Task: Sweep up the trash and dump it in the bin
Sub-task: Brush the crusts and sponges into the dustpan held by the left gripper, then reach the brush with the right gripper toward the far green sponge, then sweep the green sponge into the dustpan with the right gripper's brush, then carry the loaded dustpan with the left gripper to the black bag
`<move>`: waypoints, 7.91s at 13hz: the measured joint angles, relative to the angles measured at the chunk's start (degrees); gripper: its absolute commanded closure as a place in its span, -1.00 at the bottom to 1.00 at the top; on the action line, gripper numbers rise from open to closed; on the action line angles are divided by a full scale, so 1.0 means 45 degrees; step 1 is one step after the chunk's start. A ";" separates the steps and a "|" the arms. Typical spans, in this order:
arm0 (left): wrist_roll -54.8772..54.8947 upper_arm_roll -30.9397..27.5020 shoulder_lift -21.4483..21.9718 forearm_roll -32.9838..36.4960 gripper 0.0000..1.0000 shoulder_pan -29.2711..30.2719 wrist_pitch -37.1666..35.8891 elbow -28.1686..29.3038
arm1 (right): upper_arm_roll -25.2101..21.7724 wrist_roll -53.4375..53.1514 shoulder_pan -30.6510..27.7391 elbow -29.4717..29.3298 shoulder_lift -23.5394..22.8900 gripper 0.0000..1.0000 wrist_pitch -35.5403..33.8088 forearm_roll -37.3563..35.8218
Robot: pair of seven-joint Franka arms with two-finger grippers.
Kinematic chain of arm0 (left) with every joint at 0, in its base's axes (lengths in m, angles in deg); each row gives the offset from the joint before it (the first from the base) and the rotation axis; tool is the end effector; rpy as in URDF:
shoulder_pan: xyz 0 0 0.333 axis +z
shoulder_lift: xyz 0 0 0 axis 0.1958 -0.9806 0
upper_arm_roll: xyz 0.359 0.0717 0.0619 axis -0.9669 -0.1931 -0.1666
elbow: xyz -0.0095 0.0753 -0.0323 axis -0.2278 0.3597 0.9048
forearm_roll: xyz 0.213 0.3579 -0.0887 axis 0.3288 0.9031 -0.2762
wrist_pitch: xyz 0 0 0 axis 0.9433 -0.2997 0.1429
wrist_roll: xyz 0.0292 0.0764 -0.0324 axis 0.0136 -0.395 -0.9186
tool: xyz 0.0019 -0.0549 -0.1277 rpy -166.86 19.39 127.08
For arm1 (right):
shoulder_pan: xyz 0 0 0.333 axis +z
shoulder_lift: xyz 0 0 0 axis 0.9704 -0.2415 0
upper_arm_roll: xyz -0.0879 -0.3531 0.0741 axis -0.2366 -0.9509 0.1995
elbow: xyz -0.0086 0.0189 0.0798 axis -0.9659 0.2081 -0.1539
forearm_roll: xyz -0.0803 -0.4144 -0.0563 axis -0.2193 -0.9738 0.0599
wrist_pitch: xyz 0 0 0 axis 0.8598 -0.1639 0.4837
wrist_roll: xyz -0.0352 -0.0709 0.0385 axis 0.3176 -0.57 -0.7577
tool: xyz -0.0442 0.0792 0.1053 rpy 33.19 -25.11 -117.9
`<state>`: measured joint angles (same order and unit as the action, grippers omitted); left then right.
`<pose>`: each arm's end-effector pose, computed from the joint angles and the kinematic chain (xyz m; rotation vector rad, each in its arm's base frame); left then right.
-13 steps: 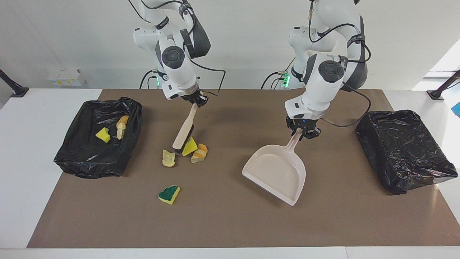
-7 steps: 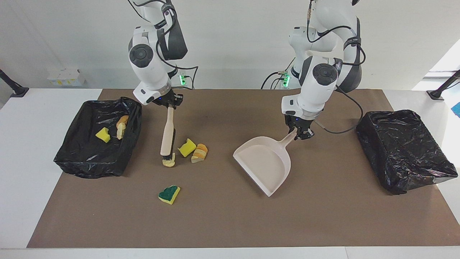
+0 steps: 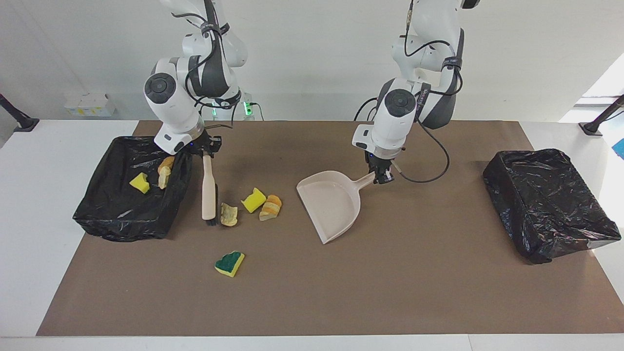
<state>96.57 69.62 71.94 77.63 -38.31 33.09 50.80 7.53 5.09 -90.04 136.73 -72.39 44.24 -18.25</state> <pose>0.5248 -0.3048 0.3850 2.5106 -1.8224 -0.1387 0.4899 0.0265 0.3978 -3.1000 -0.2201 0.3967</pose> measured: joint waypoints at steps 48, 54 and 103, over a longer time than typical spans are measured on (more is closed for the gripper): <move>0.0443 -0.0162 0.0349 0.0048 1.00 -0.0048 0.1577 0.1173 | -0.0053 0.2096 0.0337 -0.7972 -0.7628 1.00 0.1220 -0.4115; -0.0219 -0.0127 0.0410 0.0047 1.00 -0.0055 0.1252 0.1178 | 0.0394 0.0366 0.1383 -0.7314 -0.7202 1.00 0.0435 -0.4023; 1.6688 -0.0462 0.0330 -0.1312 1.00 1.1899 -0.2407 -0.3152 | 0.1214 -1.3202 1.1755 -0.0115 -0.1452 1.00 0.2217 0.2808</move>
<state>171.67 67.54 73.42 71.73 15.24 22.26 36.62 13.00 -54.32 -37.15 136.21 -78.92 54.22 -5.62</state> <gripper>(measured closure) 0.674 0.740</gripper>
